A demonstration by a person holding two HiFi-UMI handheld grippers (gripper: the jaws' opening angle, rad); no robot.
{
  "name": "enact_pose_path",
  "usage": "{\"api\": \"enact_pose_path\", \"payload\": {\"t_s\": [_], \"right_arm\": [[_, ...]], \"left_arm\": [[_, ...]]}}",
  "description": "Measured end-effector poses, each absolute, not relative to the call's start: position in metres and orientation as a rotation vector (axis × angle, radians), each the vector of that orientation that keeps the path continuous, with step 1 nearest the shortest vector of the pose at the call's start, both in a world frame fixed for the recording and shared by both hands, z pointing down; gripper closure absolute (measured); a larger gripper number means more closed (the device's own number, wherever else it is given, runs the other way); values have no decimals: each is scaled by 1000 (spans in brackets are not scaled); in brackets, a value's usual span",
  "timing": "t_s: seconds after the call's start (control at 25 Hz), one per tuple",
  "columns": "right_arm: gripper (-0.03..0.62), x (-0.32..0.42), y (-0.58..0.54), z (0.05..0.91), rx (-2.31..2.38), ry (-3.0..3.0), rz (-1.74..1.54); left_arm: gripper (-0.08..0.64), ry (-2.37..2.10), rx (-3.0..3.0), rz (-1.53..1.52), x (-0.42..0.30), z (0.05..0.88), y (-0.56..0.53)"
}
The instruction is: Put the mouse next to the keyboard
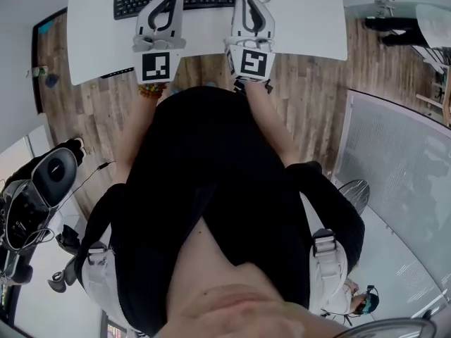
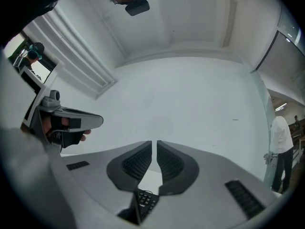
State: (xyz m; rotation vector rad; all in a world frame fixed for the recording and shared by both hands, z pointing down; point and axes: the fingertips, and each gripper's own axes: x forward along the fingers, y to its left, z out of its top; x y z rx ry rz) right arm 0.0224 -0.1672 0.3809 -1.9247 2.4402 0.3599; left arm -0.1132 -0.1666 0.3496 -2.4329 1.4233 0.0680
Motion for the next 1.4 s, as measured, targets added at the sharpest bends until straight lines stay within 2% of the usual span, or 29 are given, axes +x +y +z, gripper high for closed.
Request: {"api": "enact_pose_path", "payload": {"t_s": [0.4, 1.4], "right_arm": [[546, -5, -158, 400, -1870, 2527, 283], [546, -6, -160, 425, -1889, 2625, 227]], "left_arm": [[546, 1476, -2496, 22, -116, 388, -161], [546, 1404, -2465, -25, -106, 393, -165]]}}
